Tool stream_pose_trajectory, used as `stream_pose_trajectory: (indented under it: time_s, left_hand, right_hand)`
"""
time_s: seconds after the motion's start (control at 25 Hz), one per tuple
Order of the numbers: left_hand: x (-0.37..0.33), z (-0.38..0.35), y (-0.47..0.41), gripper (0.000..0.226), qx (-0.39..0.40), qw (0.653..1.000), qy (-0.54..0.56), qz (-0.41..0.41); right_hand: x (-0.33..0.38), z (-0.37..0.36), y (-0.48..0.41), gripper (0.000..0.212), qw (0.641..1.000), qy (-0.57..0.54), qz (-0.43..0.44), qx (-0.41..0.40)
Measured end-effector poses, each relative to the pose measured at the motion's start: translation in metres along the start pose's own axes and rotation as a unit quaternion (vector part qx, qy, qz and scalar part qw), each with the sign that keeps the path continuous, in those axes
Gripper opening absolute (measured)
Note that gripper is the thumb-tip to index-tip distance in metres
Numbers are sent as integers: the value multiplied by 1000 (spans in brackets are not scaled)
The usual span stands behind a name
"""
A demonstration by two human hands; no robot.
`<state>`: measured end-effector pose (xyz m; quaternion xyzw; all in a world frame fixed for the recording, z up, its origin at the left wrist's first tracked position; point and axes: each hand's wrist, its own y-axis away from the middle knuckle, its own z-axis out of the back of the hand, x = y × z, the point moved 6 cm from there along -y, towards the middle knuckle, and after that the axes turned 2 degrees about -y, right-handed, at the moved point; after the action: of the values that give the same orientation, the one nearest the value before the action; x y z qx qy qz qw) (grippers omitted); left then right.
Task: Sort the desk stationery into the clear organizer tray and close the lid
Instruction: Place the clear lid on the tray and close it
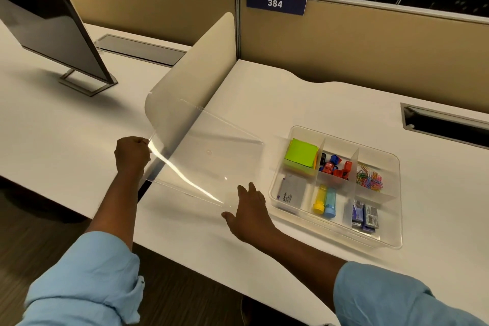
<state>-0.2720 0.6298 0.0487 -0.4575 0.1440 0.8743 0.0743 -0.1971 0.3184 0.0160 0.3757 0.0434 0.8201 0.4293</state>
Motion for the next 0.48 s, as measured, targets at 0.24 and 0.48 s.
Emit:
stream_pose_trajectory:
  time_s: [0.24,0.48]
  left_hand:
    - [-33,38,40,20,-35,999,9,-24]
    - [-75,59,94,21,-75,993,85,-35]
  right_hand:
    - [2,17,16,79,997,1,75,2]
    - [8,55,40,85,973,81,208,-56]
